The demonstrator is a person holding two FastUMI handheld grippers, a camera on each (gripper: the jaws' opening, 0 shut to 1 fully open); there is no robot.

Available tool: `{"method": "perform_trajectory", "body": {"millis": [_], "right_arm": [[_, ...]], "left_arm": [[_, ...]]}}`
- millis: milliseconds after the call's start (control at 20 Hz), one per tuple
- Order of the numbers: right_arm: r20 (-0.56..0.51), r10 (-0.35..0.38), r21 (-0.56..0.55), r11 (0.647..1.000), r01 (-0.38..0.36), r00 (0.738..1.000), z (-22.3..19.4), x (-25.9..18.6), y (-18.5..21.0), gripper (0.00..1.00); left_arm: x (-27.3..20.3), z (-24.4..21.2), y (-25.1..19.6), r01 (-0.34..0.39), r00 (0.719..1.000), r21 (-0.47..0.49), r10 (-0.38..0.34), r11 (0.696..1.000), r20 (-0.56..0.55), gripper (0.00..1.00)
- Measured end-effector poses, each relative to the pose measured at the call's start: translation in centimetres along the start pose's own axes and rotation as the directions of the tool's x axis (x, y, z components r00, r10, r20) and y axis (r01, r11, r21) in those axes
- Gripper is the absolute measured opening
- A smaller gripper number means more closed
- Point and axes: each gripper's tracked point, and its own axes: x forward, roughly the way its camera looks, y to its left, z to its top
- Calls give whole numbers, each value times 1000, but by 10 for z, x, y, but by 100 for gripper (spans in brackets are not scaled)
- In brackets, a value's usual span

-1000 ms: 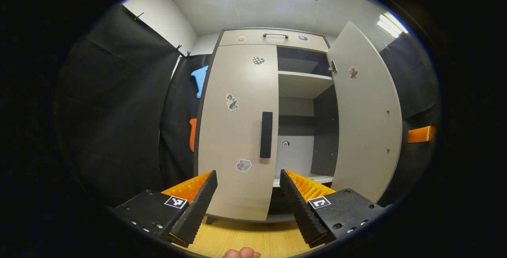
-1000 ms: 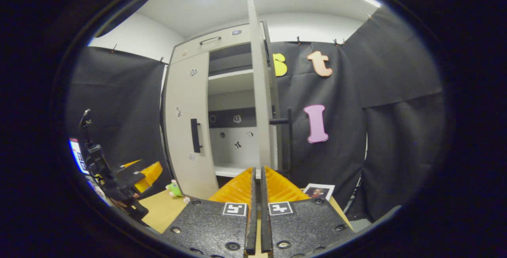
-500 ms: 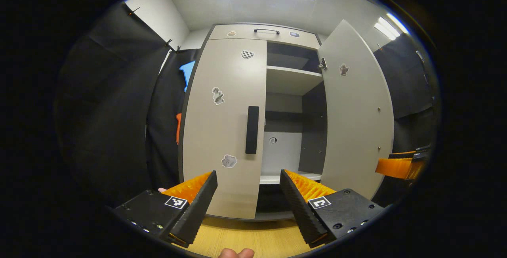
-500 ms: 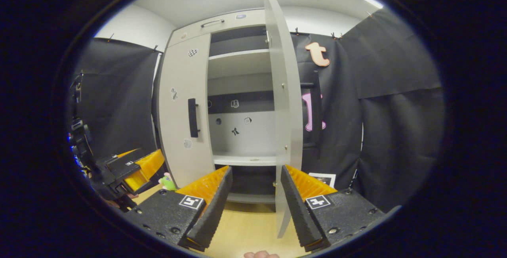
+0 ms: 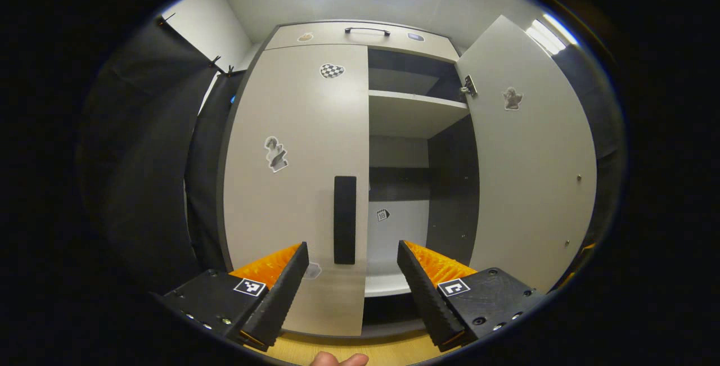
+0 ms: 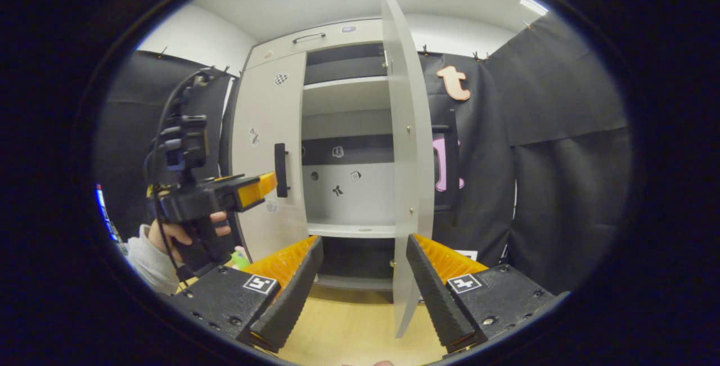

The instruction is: Open the right door of the double-door shoe cabinet with the right hand, and open the left door with the left hand.

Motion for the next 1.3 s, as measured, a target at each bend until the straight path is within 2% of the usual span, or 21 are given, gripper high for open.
{"method": "perform_trajectory", "body": {"millis": [100,250,350,450,850,1200,1250,1300], "right_arm": [[0,-14,-6,1000,14,1000,-1,-5,-6,94],[3,-52,-9,999,52,999,-2,-9,-19,95],[5,-80,-8,997,80,997,-2,-9,-27,95],[8,-94,6,996,94,996,-3,-8,-31,95],[-17,-118,43,992,119,993,-10,-3,-48,95],[-28,-110,39,993,111,994,-13,2,-48,95],[-28,-110,35,993,111,994,-14,2,-49,95],[-29,-112,31,993,113,993,-14,2,-50,95]], "left_arm": [[27,6,-1,10,1000,14,-10,1000,5,95],[56,5,4,-19,1000,62,19,998,-2,95],[68,3,2,-6,1000,69,7,998,-14,95],[75,0,-5,27,999,49,-25,998,-32,95],[93,-12,11,-5,996,-28,3,1000,-92,96],[92,-9,13,21,995,-59,-26,998,-96,92],[92,-4,14,30,996,-73,-36,997,-79,90],[91,-1,20,10,997,-83,-15,997,-69,54]]}}
